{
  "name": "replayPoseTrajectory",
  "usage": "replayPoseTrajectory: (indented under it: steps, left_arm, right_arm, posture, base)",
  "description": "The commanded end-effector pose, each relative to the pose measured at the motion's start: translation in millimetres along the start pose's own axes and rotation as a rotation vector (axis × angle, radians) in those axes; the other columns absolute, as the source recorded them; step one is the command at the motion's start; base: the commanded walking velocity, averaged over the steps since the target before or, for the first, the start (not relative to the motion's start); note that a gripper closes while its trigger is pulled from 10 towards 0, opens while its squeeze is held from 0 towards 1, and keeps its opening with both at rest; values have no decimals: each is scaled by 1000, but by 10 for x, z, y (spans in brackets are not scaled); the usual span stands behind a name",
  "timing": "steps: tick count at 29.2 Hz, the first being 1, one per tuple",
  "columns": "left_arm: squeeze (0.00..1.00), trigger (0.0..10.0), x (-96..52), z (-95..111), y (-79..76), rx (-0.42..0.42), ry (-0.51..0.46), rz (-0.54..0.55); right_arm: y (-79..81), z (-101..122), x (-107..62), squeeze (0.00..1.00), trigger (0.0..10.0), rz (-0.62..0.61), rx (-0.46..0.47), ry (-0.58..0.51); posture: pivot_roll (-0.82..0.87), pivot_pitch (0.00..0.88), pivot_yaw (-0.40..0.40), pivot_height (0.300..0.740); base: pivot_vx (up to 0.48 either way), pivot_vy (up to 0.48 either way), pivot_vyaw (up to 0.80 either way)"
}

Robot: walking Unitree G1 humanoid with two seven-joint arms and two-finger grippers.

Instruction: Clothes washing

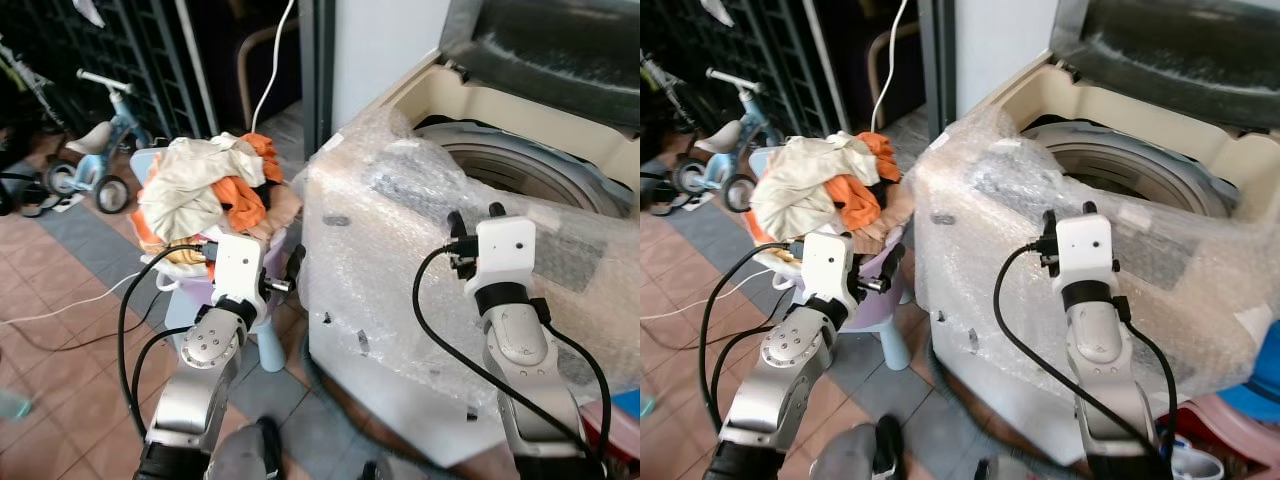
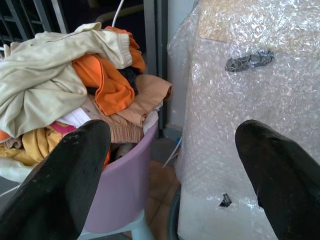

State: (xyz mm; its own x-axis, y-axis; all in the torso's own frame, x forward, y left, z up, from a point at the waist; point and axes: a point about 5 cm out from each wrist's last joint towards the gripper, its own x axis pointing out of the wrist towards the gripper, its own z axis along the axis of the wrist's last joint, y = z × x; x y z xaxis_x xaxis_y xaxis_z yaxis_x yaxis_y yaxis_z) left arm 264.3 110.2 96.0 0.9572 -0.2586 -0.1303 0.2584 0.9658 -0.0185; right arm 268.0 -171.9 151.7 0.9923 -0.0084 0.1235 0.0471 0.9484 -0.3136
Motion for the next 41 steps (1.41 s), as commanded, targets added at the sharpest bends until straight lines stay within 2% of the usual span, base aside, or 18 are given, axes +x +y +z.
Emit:
replayPoseTrajectory:
  steps: [1, 10, 12, 13, 15, 17, 19, 24, 27, 29, 30, 32, 36, 39, 41]
  left_arm:
    - [0, 10000, 33, 103, 14, 15, -34, 1]
    - [0, 10000, -20, 46, 49, -5, -12, 5]
    - [0, 10000, -16, 42, 52, -14, -11, -1]
    - [0, 10000, -2, 52, 61, -10, -12, 3]
    - [0, 10000, 10, 67, 71, -7, -16, 7]
    - [0, 10000, 29, 106, 93, -10, -25, 14]
    - [0, 10000, 41, 124, 106, -12, -27, 13]
    - [0, 10000, 47, 158, 128, 2, -33, 22]
    - [0, 10000, 5, 127, 139, -3, -25, 28]
    - [0, 10000, -5, 96, 116, -1, -10, 16]
    - [0, 10000, -7, 91, 98, 3, -10, 10]
    - [0, 10000, -11, 99, 70, 9, -18, 2]
    - [0, 10000, -21, 112, 88, 6, -45, 26]
    - [0, 10000, -53, 74, 111, 34, -29, 62]
    - [0, 10000, -66, 63, 131, 22, -19, 77]
  right_arm:
    - [-68, 64, 2, 0, 10000, -38, 1, -33]
    - [22, -90, -47, 0, 10000, -58, 13, 72]
    - [72, -108, -67, 0, 10000, -17, 103, 65]
    - [69, -121, -74, 0, 10000, -43, 145, 84]
    - [54, -126, -71, 0, 10000, -69, 118, 84]
    - [69, -159, -81, 0, 10000, -37, 70, 101]
    - [100, -173, -102, 0, 10000, 3, 141, 111]
    - [76, -179, -116, 0, 10000, -43, 144, 107]
    - [57, -255, -137, 0, 10000, -114, 96, 180]
    - [108, -252, -147, 0, 10000, -85, 212, 171]
    - [105, -245, -151, 0, 10000, -92, 228, 163]
    - [68, -221, -145, 0, 10000, -125, 154, 128]
    - [132, -239, -187, 0, 10000, -56, 216, 169]
    - [130, -253, -201, 0, 10000, -73, 232, 182]
    - [127, -262, -206, 0, 10000, -80, 241, 190]
  posture:
    - [-96, 18, 18, 740]
    - [-102, 11, 38, 740]
    - [-102, 9, 40, 740]
    - [-99, 12, 45, 740]
    - [-100, 15, 50, 740]
    - [-99, 20, 56, 740]
    - [-96, 27, 59, 740]
    - [-90, 43, 62, 740]
    - [-93, 51, 58, 740]
    - [-93, 50, 57, 740]
    - [-88, 52, 52, 740]
    - [-87, 53, 49, 740]
    - [-85, 54, 48, 740]
    - [-81, 54, 44, 740]
    - [-80, 57, 42, 740]
  base:
    - [0, 0, 0]
    - [0, 0, 0]
    - [0, 480, 0]
    - [0, 480, 0]
    - [0, 480, 0]
    - [0, 480, 0]
    - [0, 480, 0]
    - [0, 480, 0]
    - [0, 480, 0]
    - [0, 480, 0]
    - [0, 480, 0]
    - [0, 480, 0]
    - [0, 240, 0]
    - [0, 0, 0]
    - [0, 0, -400]
